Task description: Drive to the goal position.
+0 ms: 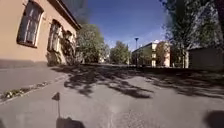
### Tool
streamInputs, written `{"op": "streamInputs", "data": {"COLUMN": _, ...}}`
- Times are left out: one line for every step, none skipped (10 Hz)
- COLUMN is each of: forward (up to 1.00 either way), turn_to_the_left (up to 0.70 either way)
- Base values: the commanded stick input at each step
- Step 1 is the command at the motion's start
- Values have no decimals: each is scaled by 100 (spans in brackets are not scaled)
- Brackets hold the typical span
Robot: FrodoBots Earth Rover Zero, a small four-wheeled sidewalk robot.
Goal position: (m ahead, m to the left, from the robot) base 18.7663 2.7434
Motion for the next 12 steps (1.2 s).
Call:
{"op": "streamInputs", "data": {"forward": 100, "turn_to_the_left": 40}}
{"op": "streamInputs", "data": {"forward": 100, "turn_to_the_left": 30}}
{"op": "streamInputs", "data": {"forward": 100, "turn_to_the_left": 16}}
{"op": "streamInputs", "data": {"forward": 100, "turn_to_the_left": 3}}
{"op": "streamInputs", "data": {"forward": 100, "turn_to_the_left": 0}}
{"op": "streamInputs", "data": {"forward": 100, "turn_to_the_left": 13}}
{"op": "streamInputs", "data": {"forward": 100, "turn_to_the_left": 34}}
{"op": "streamInputs", "data": {"forward": 100, "turn_to_the_left": 38}}
{"op": "streamInputs", "data": {"forward": 100, "turn_to_the_left": 27}}
{"op": "streamInputs", "data": {"forward": 100, "turn_to_the_left": 16}}
{"op": "streamInputs", "data": {"forward": 100, "turn_to_the_left": 5}}
{"op": "streamInputs", "data": {"forward": 100, "turn_to_the_left": 0}}
